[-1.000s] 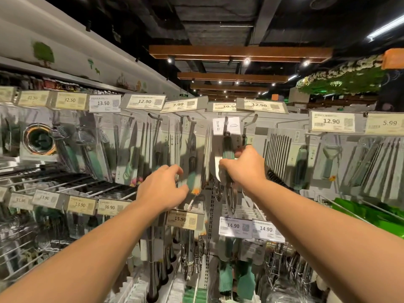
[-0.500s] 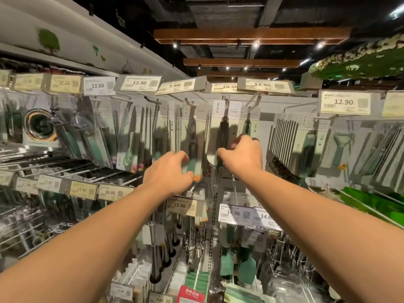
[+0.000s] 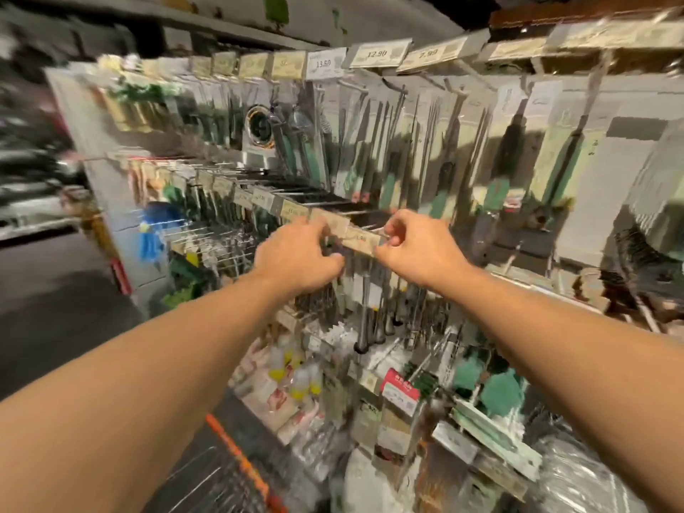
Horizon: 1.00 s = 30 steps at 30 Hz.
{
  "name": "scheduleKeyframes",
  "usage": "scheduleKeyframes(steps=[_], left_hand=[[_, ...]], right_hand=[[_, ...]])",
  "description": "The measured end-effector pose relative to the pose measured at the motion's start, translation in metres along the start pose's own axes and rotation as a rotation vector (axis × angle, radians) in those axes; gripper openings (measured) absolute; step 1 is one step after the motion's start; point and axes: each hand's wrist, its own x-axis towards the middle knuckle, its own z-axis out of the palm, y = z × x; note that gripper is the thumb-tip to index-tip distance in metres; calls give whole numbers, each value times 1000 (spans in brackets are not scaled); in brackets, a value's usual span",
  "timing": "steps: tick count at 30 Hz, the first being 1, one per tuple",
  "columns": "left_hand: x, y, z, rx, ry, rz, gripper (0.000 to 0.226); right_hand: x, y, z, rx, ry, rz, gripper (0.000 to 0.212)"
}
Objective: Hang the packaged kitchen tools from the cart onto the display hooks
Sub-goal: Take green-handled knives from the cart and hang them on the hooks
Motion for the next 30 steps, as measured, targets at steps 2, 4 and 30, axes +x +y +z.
scheduleKeyframes(steps=[2,4,30], left_hand=[[-38,-28,0,14,-12,-97,56],[-86,-62,2,28,-25,-208,58],[-577,-389,189,-236,-444,-1231,43]], right_hand=[[-13,-17,26,-8,-105,-60,35],[-32,-40,57,9,-249,-135,44],[-406,-206,539,-143,-1422,-293,17]])
